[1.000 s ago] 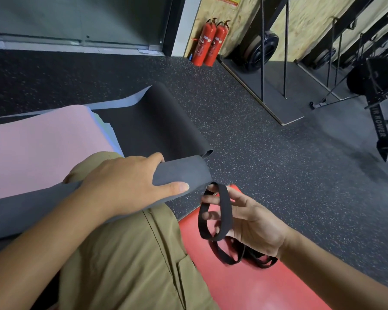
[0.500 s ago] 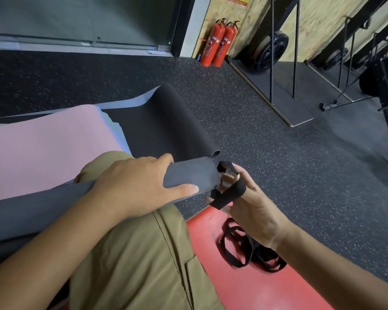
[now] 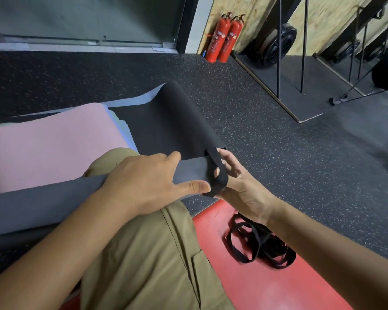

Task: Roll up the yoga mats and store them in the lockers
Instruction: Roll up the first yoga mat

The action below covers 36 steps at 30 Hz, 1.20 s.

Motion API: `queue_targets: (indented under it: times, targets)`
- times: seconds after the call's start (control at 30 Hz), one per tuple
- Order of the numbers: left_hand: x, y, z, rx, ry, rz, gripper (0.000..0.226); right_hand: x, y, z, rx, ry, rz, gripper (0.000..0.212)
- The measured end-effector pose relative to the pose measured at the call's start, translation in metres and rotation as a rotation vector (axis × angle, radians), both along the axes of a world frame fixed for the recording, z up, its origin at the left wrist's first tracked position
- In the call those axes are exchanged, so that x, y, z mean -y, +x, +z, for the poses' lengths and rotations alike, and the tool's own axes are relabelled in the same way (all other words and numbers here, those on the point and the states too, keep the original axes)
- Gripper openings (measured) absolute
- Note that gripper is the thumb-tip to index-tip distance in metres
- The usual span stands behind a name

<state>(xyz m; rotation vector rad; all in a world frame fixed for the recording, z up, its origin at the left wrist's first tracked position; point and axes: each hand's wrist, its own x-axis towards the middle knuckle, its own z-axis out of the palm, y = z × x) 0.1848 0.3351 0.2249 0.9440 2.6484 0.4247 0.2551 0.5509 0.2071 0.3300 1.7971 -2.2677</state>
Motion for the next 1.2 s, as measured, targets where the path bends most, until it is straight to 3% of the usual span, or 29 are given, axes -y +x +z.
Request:
queue_targets:
  times: [0.33, 0.5, 0.73, 0.83, 0.97, 1.03, 1.2]
  targets:
    - [0.001, 0.001, 0.005, 0.010, -0.023, 0.016, 0.101, -0.002, -0.011, -0.004, 0.005, 0.072, -0.057, 0.052]
    - [0.000, 0.001, 0.001, -0.008, -0.019, -0.002, 0.103, -0.008, -0.009, -0.011, 0.044, -0.033, 0.040, 0.073]
    - [-0.002, 0.001, 0.001, -0.019, -0.062, -0.008, 0.101, -0.013, -0.010, -0.010, 0.110, -0.066, 0.134, 0.080]
    - [-0.003, 0.001, 0.002, -0.010, -0.061, 0.002, 0.100, -0.014, -0.015, -0.011, 0.157, -0.151, 0.220, 0.099]
    - [-0.001, 0.001, 0.004, 0.010, -0.028, 0.025, 0.096, -0.008, -0.024, -0.004, 0.165, -0.172, 0.292, 0.102]
    - [0.000, 0.001, 0.005, 0.014, -0.025, 0.033, 0.096, -0.006, -0.030, 0.000, 0.160, -0.124, 0.334, 0.098]
    - [0.000, 0.003, 0.007, 0.013, -0.043, 0.059, 0.098, 0.003, -0.039, 0.016, 0.102, 0.147, 0.368, 0.066]
